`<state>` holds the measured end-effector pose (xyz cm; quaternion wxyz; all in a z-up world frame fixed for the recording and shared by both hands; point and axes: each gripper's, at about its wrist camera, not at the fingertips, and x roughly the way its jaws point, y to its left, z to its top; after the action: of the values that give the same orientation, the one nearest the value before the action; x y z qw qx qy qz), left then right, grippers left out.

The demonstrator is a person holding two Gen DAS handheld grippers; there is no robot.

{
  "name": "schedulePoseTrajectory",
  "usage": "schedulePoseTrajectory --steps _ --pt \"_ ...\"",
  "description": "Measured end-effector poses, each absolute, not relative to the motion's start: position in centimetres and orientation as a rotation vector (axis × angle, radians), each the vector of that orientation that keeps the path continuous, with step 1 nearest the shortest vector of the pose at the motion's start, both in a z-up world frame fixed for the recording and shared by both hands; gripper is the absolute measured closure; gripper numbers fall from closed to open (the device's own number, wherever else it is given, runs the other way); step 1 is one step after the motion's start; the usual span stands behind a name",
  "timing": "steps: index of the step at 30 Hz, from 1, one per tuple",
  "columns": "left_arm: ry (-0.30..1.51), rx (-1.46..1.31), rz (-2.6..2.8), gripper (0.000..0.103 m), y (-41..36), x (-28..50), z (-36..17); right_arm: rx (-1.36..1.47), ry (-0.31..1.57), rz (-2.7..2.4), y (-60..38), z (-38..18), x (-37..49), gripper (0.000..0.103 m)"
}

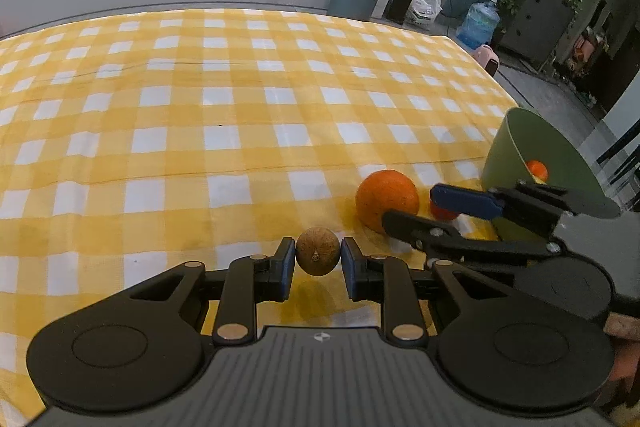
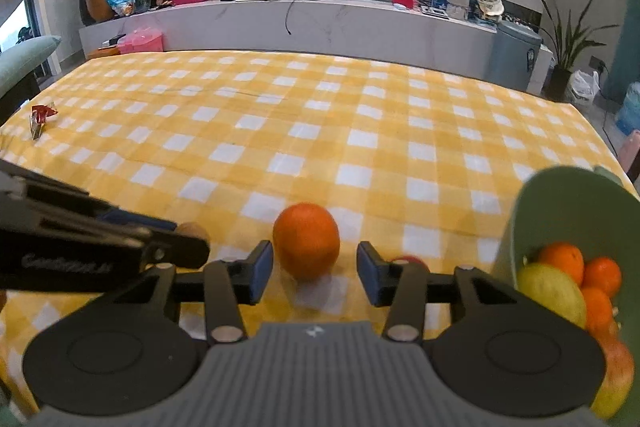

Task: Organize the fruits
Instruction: 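Grasp a brown kiwi with the left gripper while the right gripper grasps an orange, then carry the kiwi and orange into the colander and open both grippers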

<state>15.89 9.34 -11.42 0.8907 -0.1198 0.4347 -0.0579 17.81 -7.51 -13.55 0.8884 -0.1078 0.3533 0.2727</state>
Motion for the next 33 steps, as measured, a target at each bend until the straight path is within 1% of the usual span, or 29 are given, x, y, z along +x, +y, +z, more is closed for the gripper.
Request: schedulePoseTrajectory --steps 11,12,13,19,26,33 --pt "0.897 -0.280 -0.108 0.076 10.3 15.8 -11.4 -0.228 0.766 0.588 -6.5 -14.7 19.2 0.060" --pt "0.897 -0.282 -0.105 0.076 10.3 15.7 -11.4 -0.227 0.770 0.589 -6.4 -14.8 19.2 0.061" --pt "0.896 -0.285 -0.103 0.076 10.4 15.7 -11.3 -0.222 0.774 0.591 -6.4 -14.8 19.2 0.065" --pt "0.891 -0.285 -0.097 0.076 10.2 15.2 -10.8 -0.230 0.783 0.570 -6.0 -14.6 18.9 0.067" --pt "0.871 -0.261 -0.111 0.076 9.3 14.7 -8.9 -0.211 0.755 0.573 -7.7 -12.3 16.4 0.067" --pt "0.834 -0.203 -0.162 0.076 6.2 13.7 -6.4 -0.123 0.737 0.571 -11.9 -9.2 13.0 0.067"
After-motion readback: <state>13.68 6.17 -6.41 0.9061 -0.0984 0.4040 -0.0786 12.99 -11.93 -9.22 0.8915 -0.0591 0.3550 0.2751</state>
